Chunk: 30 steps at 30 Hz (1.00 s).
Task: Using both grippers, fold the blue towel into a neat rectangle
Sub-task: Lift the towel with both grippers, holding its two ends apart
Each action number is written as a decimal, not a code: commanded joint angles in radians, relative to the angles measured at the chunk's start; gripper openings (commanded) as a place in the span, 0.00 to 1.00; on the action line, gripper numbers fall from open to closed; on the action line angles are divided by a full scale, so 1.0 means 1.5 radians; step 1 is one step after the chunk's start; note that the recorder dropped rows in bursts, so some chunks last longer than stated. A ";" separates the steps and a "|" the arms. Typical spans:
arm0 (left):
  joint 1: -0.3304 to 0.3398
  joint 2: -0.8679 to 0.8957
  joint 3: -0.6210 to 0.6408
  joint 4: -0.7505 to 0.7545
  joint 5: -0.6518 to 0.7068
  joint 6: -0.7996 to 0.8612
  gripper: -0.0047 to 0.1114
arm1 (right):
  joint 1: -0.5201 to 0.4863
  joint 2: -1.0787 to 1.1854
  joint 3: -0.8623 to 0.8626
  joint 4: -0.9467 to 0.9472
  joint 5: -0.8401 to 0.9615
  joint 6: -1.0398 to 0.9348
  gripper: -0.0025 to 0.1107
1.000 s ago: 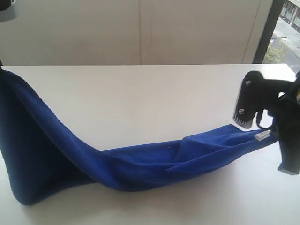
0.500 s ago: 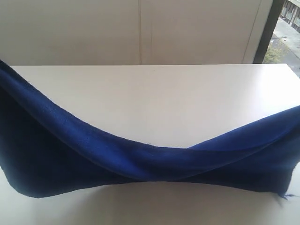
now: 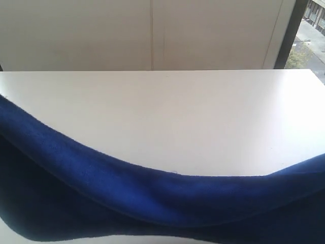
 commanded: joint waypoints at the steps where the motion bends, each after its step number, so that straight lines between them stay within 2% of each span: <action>1: 0.001 -0.042 0.032 -0.006 0.058 -0.018 0.04 | 0.000 -0.018 -0.003 -0.016 0.013 0.006 0.02; 9: 0.001 -0.076 0.078 0.024 0.058 -0.018 0.04 | 0.000 -0.006 -0.003 -0.015 -0.002 0.006 0.02; 17: 0.001 -0.024 0.170 0.062 0.058 -0.018 0.04 | 0.000 0.100 -0.003 -0.025 -0.068 0.030 0.02; 23: 0.001 0.022 0.200 0.125 -0.062 -0.038 0.04 | 0.000 0.199 -0.003 -0.065 -0.097 0.049 0.02; 30: 0.001 0.082 0.227 0.130 -0.195 -0.038 0.04 | 0.000 0.313 -0.003 -0.099 -0.172 0.099 0.02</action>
